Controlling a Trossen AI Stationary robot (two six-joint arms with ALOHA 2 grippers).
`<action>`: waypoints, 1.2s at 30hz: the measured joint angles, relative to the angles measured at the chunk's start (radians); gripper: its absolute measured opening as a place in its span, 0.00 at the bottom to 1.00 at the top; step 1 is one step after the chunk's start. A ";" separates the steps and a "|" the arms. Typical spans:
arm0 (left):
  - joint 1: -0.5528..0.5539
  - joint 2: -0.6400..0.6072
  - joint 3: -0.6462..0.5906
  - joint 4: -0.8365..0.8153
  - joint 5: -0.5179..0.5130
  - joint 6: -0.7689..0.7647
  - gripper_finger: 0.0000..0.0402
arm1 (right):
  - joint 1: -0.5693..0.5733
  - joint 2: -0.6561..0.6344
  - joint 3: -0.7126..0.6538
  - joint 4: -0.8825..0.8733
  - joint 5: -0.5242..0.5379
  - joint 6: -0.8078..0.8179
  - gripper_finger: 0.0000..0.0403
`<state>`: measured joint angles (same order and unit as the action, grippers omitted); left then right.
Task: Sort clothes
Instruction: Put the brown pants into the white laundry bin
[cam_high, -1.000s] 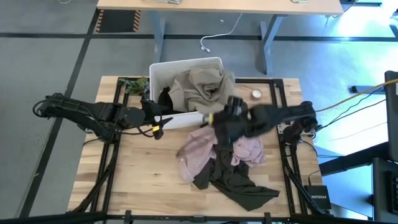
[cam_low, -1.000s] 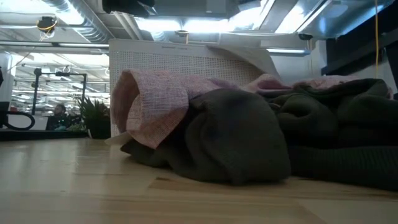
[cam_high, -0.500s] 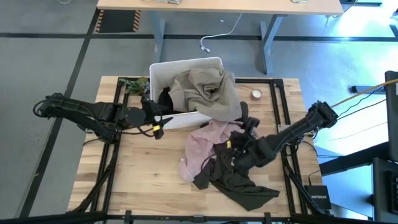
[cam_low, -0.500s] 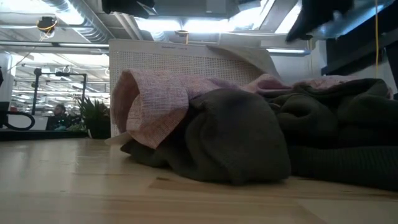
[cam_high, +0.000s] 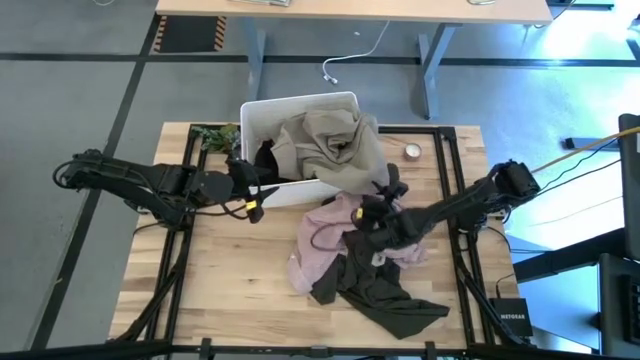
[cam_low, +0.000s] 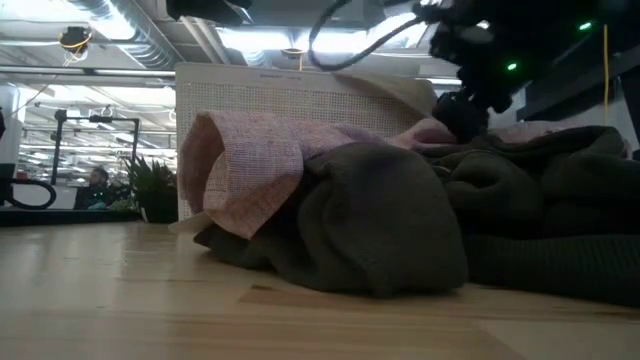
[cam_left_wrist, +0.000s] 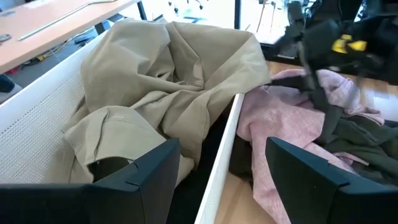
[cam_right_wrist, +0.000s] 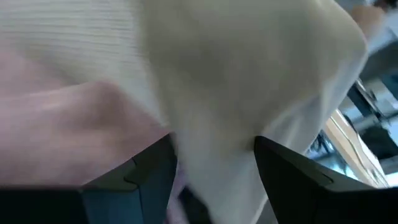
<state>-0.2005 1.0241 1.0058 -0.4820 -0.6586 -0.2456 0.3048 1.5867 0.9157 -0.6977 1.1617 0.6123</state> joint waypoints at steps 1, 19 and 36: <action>0.000 0.000 0.000 0.000 0.000 0.000 0.58 | -0.020 0.000 0.000 -0.001 0.007 0.002 0.56; -0.005 0.000 0.000 -0.008 0.000 -0.013 0.58 | -0.057 -0.013 0.514 -0.331 0.268 -0.379 0.02; -0.004 0.000 0.000 -0.004 0.000 0.012 0.58 | -0.410 0.006 0.666 0.185 -0.742 -0.525 0.15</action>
<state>-0.2047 1.0237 1.0058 -0.4858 -0.6590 -0.2337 -0.1055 1.5923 1.5822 -0.5122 0.4199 0.0869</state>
